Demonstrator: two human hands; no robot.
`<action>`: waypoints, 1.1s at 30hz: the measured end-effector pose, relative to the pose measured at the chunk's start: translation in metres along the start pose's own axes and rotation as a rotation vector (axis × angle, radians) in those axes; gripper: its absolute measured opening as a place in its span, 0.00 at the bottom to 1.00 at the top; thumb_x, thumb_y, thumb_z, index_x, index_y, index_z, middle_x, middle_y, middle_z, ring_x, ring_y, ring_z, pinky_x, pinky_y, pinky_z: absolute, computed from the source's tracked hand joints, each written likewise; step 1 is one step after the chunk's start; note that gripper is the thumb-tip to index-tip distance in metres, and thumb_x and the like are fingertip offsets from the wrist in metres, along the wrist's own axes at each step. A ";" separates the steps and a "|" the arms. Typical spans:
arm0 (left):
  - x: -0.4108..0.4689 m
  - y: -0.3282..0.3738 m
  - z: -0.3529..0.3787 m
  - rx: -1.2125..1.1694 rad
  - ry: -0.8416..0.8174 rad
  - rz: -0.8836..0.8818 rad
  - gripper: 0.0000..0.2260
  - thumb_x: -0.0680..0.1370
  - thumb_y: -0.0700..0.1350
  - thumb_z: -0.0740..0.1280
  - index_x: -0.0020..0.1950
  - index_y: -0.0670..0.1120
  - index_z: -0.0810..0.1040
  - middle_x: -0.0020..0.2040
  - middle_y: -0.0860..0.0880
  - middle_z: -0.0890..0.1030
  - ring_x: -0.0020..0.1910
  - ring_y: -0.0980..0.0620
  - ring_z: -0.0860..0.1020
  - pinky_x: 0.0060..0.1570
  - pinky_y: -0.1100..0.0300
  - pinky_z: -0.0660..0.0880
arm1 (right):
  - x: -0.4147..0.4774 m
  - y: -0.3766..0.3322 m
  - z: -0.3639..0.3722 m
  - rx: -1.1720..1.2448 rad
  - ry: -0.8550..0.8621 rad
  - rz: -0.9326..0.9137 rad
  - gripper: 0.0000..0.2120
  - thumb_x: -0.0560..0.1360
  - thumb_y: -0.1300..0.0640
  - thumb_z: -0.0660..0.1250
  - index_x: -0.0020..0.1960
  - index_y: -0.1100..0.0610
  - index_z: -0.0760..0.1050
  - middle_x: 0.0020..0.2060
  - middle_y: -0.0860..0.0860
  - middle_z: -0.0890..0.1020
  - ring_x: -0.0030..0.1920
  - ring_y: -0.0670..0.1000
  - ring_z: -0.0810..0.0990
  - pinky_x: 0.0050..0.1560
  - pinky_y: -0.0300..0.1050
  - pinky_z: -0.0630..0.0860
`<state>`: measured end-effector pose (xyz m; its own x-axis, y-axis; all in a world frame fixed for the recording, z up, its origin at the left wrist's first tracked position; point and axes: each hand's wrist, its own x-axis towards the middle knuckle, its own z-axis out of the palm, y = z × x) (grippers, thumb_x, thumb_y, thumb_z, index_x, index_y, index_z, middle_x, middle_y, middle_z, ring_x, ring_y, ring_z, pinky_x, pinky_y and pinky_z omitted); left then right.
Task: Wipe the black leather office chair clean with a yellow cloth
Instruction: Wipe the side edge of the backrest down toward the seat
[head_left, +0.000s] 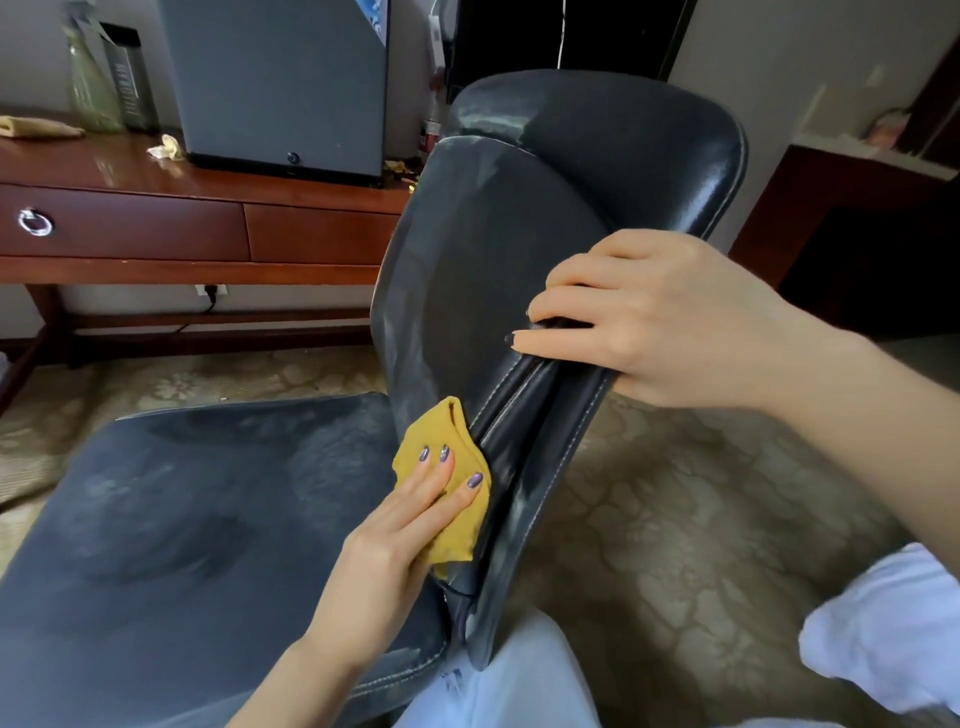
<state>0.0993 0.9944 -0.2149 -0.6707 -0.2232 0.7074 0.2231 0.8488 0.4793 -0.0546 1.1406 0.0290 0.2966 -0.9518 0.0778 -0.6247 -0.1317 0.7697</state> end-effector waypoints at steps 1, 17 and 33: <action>-0.001 -0.004 0.004 -0.010 -0.029 -0.031 0.45 0.69 0.26 0.70 0.72 0.66 0.61 0.74 0.67 0.57 0.74 0.59 0.59 0.70 0.63 0.61 | -0.002 0.001 0.003 -0.008 0.000 0.006 0.19 0.72 0.65 0.65 0.61 0.55 0.77 0.52 0.53 0.82 0.53 0.57 0.79 0.52 0.52 0.75; 0.041 0.029 -0.006 -0.842 0.247 -0.845 0.11 0.81 0.42 0.61 0.50 0.48 0.84 0.30 0.51 0.74 0.30 0.51 0.67 0.30 0.59 0.67 | -0.005 0.006 0.035 0.049 0.088 0.094 0.19 0.69 0.70 0.66 0.56 0.55 0.81 0.53 0.53 0.83 0.54 0.56 0.80 0.57 0.52 0.72; 0.066 0.019 0.033 -0.123 0.109 -0.016 0.19 0.80 0.57 0.54 0.71 0.56 0.65 0.76 0.60 0.56 0.76 0.47 0.57 0.70 0.42 0.62 | -0.004 -0.001 0.035 0.059 0.022 0.199 0.24 0.69 0.70 0.54 0.58 0.54 0.79 0.52 0.51 0.83 0.55 0.56 0.79 0.57 0.51 0.69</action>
<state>0.0362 1.0112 -0.1766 -0.5953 -0.2925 0.7484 0.3023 0.7814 0.5459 -0.0803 1.1345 0.0064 0.1784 -0.9544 0.2395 -0.7134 0.0422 0.6995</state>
